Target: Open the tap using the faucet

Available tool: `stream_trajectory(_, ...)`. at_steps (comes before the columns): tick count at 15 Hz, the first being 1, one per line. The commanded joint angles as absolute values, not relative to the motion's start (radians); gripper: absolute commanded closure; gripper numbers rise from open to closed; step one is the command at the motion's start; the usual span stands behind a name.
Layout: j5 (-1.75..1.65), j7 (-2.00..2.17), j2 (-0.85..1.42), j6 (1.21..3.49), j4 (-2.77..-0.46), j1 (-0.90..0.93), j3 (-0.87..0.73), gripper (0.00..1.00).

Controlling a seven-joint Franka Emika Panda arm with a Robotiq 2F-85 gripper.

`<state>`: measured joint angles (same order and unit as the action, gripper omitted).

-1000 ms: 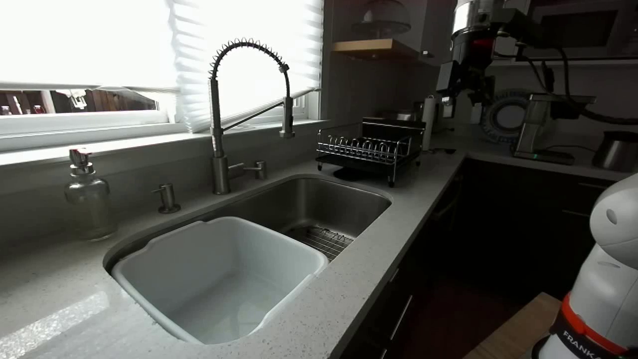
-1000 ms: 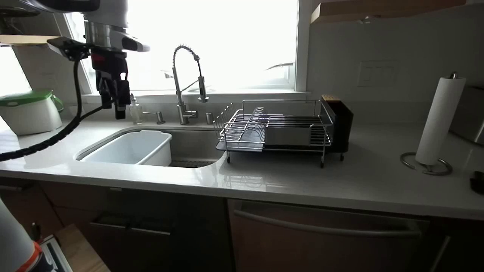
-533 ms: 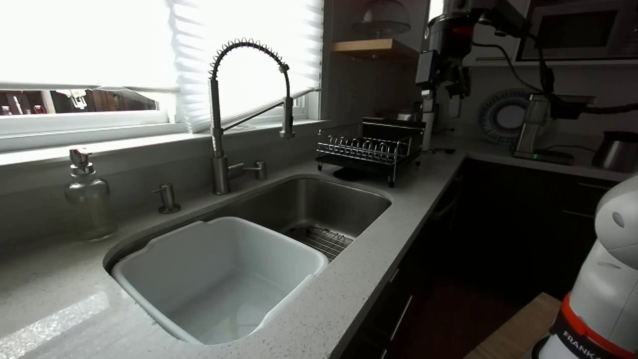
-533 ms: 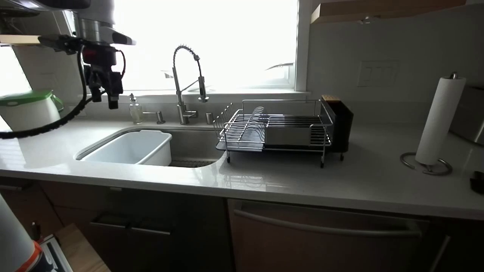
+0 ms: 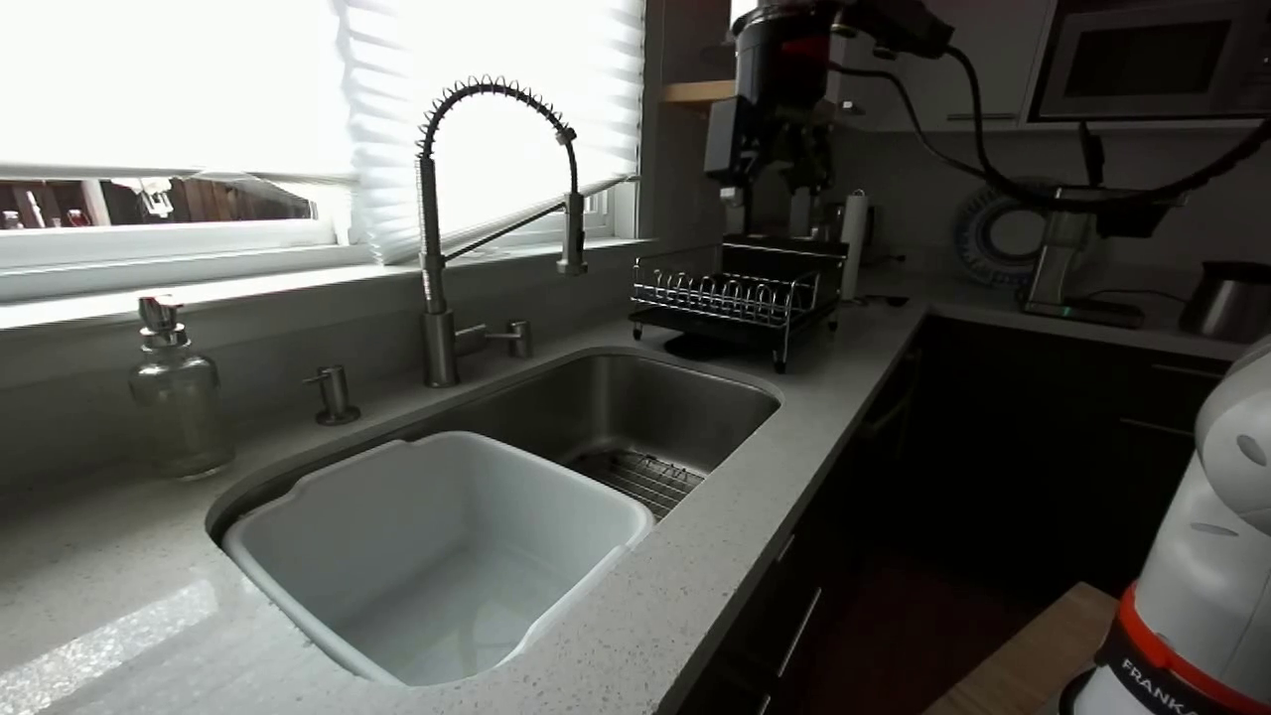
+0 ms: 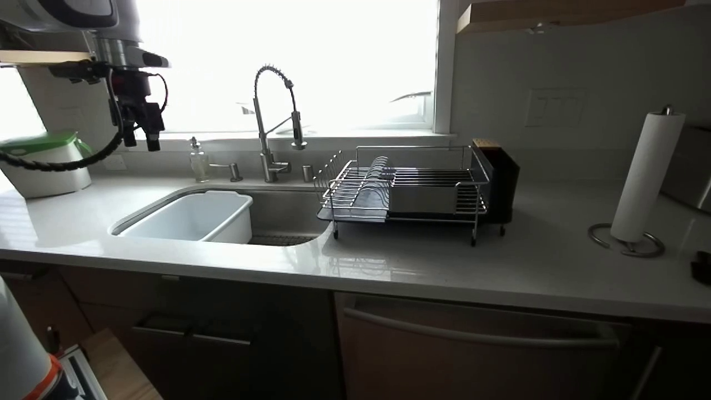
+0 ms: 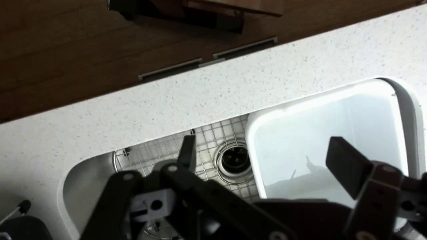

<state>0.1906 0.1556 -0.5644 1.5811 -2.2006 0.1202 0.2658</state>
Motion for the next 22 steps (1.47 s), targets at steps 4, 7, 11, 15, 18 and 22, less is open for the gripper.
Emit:
stream_trajectory(4,0.142,0.143,-0.330,1.906,-2.159,0.137,0.279,0.00)
stream_trajectory(7,0.089,0.157,-0.211,1.987,-2.095,0.137,0.274,0.00)
stream_trajectory(11,0.020,0.166,-0.053,2.020,-1.948,0.148,0.270,0.00)
stream_trajectory(15,-0.076,0.164,0.065,2.111,-1.840,0.169,0.262,0.00)
stream_trajectory(18,-0.136,0.164,0.130,2.218,-1.816,0.190,0.253,0.00)
stream_trajectory(22,-0.148,0.150,0.139,2.234,-1.828,0.207,0.237,0.00)
